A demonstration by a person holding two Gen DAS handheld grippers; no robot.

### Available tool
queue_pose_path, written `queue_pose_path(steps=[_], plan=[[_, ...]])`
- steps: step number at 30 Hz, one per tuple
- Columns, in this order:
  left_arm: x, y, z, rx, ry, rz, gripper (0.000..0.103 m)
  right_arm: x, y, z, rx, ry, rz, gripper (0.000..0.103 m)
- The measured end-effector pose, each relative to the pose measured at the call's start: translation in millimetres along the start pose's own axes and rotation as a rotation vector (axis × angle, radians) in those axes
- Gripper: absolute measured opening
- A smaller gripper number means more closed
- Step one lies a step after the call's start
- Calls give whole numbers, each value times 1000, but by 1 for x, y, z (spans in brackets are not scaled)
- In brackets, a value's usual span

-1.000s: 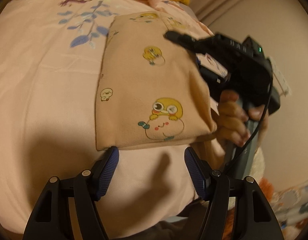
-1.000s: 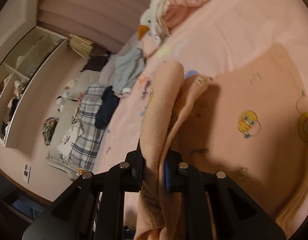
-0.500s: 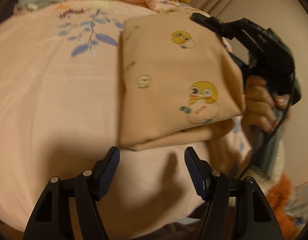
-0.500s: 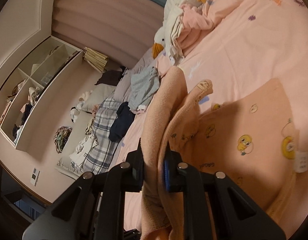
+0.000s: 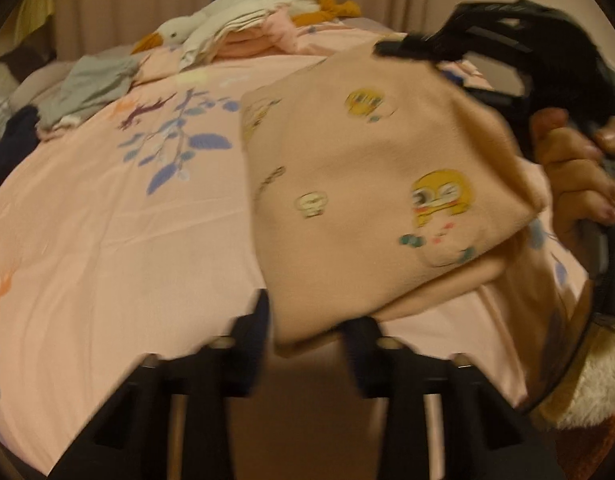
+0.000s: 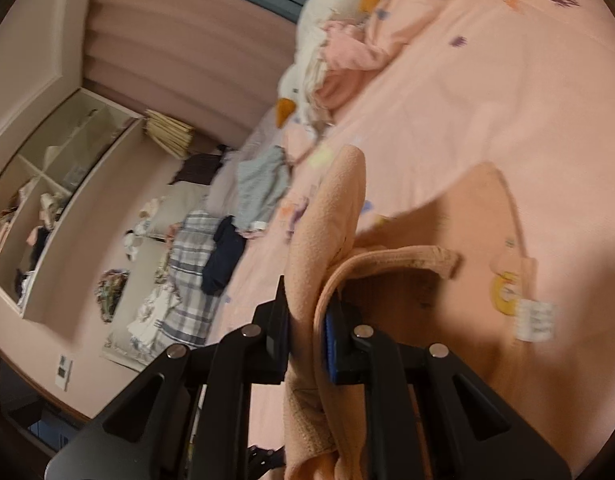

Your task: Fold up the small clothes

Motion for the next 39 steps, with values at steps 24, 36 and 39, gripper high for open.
queue_pose_path(steps=[24, 36, 39], plan=[[-10, -6, -5, -83, -89, -146, 10, -60, 4, 40, 15, 336, -24, 14], [-4, -6, -12, -22, -20, -79, 10, -29, 4, 66, -21, 308, 57, 20], [-4, -7, -13, -6, -13, -61, 10, -4, 11, 67, -22, 223, 130, 19]])
Point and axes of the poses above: each gripper's, at about its wrist camera, not at the fingertips, and z roughly against the way its jaws point, x to its left, y to its underside, the point moved 7 cm from there along -z, roughly the way its jaws point, and after that the axes turned 15 degrees about -y, right-handed, at the moved point
